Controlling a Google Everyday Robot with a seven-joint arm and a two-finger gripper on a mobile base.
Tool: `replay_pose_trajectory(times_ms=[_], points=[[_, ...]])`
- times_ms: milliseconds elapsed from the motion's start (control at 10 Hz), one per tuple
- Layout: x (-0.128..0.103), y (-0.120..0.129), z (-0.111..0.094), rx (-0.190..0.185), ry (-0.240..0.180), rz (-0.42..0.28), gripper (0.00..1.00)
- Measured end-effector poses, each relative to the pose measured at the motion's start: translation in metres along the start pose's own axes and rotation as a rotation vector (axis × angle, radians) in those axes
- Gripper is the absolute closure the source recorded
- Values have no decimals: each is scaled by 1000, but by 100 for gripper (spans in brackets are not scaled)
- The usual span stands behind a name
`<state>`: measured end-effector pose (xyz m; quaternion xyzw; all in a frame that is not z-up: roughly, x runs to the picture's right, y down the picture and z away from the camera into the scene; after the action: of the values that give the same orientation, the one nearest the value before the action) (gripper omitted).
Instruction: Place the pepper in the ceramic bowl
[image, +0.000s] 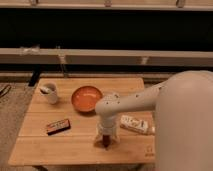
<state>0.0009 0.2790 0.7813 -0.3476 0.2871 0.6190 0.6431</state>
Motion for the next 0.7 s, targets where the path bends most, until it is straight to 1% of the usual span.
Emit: replay_pose_trajectory(times_ms=[200,300,500,600,700], points=[[-5,-1,1,3,-5,-7,34],[-7,-1,2,5,-8,-12,47],[-11,-5,0,9,-16,-12,67],[-12,-4,0,8,-19,-14,75],[-15,-3,-3,11,-32,-24,88]])
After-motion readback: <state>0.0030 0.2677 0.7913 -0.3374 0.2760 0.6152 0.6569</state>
